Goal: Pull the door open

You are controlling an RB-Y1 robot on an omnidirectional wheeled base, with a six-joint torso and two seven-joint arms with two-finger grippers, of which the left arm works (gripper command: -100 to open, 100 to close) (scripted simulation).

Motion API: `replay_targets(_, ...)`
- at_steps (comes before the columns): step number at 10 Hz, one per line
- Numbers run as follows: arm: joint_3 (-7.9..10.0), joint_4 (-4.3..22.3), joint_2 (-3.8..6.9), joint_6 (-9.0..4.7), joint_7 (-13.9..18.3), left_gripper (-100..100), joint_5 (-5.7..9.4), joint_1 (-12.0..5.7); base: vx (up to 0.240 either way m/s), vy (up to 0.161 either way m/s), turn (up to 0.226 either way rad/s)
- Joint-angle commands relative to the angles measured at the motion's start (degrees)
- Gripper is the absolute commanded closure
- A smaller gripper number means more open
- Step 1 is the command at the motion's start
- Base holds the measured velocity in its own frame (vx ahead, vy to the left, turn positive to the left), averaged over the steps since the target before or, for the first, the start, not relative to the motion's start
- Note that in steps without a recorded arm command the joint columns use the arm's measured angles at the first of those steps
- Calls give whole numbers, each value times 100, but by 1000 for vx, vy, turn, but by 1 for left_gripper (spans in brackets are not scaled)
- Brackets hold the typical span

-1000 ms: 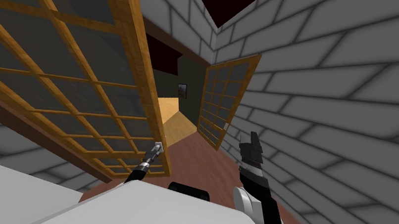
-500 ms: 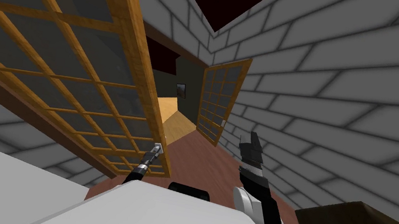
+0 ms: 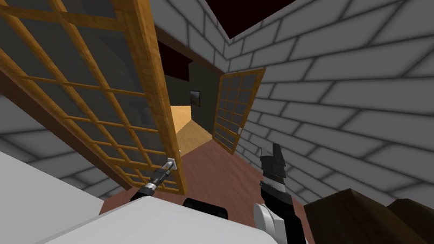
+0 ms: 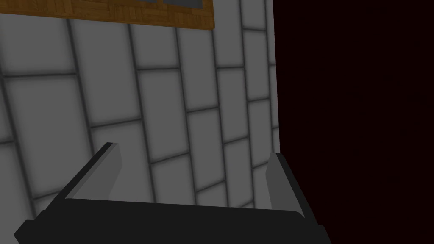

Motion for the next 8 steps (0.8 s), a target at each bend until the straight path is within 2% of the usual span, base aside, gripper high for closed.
replay_targets(1,-81,9,87,-137,120,100,-59,62,-201,24,-72)
replay_targets(2,-51,24,53,-73,69,100,-37,29,-92,14,-13)
replay_targets(3,-108,76,93,-177,141,100,-73,78,-127,36,-105)
replay_targets(5,-158,120,147,-297,210,100,-107,113,-188,46,-113)
replay_targets(8,-276,224,275,-586,376,100,-187,198,-197,70,-157)
